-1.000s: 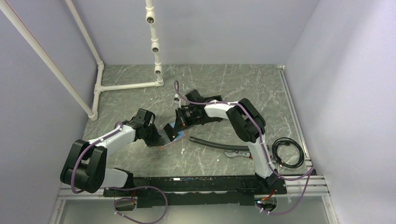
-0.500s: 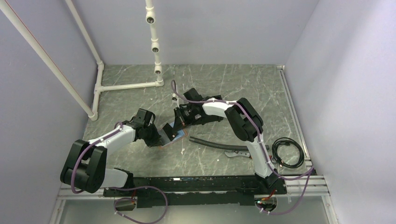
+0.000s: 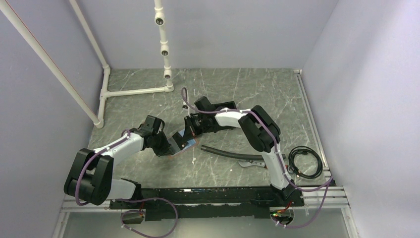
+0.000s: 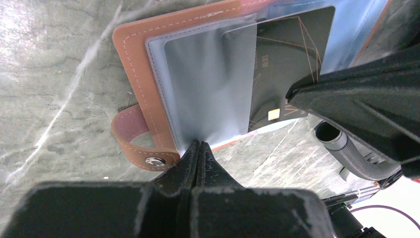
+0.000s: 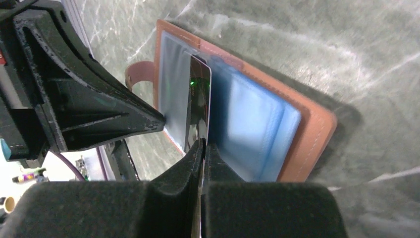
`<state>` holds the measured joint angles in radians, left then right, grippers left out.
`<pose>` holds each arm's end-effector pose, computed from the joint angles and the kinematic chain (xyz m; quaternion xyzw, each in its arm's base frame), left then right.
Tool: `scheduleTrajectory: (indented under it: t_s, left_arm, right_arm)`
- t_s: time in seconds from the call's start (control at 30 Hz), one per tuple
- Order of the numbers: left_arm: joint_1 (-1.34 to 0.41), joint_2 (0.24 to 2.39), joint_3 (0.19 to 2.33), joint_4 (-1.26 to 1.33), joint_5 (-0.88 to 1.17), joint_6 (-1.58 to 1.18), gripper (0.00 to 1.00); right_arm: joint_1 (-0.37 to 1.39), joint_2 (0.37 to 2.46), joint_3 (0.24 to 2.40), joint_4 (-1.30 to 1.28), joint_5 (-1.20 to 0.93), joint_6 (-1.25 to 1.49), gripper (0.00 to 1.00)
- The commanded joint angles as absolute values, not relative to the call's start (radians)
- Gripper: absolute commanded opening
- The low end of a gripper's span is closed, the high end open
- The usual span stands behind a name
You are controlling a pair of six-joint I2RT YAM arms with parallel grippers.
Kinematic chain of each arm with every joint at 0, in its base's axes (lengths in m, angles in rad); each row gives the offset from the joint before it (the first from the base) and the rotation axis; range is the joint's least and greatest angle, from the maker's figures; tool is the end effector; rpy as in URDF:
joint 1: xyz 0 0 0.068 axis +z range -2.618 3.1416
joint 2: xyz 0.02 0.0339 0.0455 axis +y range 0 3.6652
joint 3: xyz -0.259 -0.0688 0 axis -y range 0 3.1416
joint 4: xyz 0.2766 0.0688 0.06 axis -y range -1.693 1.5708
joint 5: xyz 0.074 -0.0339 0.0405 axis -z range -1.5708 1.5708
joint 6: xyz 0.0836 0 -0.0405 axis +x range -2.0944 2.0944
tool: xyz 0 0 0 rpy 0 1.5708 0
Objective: Put the credit cards into the card holder
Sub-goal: Insert the credit card into the card holder.
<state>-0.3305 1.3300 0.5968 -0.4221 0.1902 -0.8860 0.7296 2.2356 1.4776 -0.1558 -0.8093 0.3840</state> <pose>0.2473 -0.1016 0.0817 -0.2482 0.9421 -0.1936 0.1154 0.3341 0.3799 0.0665 -0.2747 0.8353 0.4731 0.0548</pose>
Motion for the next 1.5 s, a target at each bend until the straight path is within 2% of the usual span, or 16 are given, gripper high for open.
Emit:
scheduleTrajectory:
  t_s: [0.0,0.13,0.2,0.3,0.37,0.47,0.5,0.57,0.7,1.0,1.2,1.33,1.47]
  left_arm:
    - [-0.333,1.336,0.577,-0.457,0.131,-0.878,0.0]
    - [-0.333,1.324,0.586,-0.468,0.135,-0.87,0.01]
    - [-0.333,1.306,0.607,-0.501,0.133,-0.87,0.09]
    - [-0.333,1.227,0.63,-0.57,0.105,-0.893,0.27]
    - [-0.331,1.166,0.639,-0.61,0.042,-0.908,0.32]
    - [-0.325,1.13,0.643,-0.647,0.003,-0.915,0.31]
    - [-0.321,1.141,0.643,-0.652,-0.024,-0.916,0.27]
    - [-0.312,1.183,0.643,-0.658,-0.034,-0.916,0.12]
    - [-0.308,1.303,0.634,-0.62,-0.033,-0.899,0.0]
    - [-0.308,1.375,0.613,-0.528,0.021,-0.897,0.0]
    - [-0.308,1.33,0.595,-0.524,0.039,-0.906,0.0]
    - [-0.308,1.312,0.585,-0.51,0.06,-0.907,0.0]
    - [-0.308,1.312,0.582,-0.491,0.083,-0.913,0.0]
  right_arm:
    - [0.77,2.154,1.341,0.079,-0.696,0.491,0.0]
    - [0.77,2.165,1.34,0.081,-0.746,0.519,0.0]
    - [0.769,2.173,1.348,0.046,-0.732,0.496,0.03]
    - [0.761,2.191,1.387,-0.041,-0.719,0.464,0.06]
    - [0.761,2.189,1.405,-0.095,-0.691,0.445,0.11]
    - [0.761,2.183,1.435,-0.181,-0.646,0.403,0.2]
    - [0.761,2.178,1.439,-0.198,-0.635,0.391,0.22]
    - [0.762,2.172,1.451,-0.237,-0.602,0.37,0.27]
    - [0.774,2.178,1.483,-0.292,-0.556,0.333,0.28]
    - [0.909,2.207,1.562,-0.296,-0.501,0.336,0.26]
    - [0.825,2.179,1.497,-0.21,-0.623,0.415,0.28]
    - [0.833,2.168,1.487,-0.204,-0.605,0.406,0.39]
    - [0.91,2.219,1.539,-0.187,-0.64,0.445,0.4]
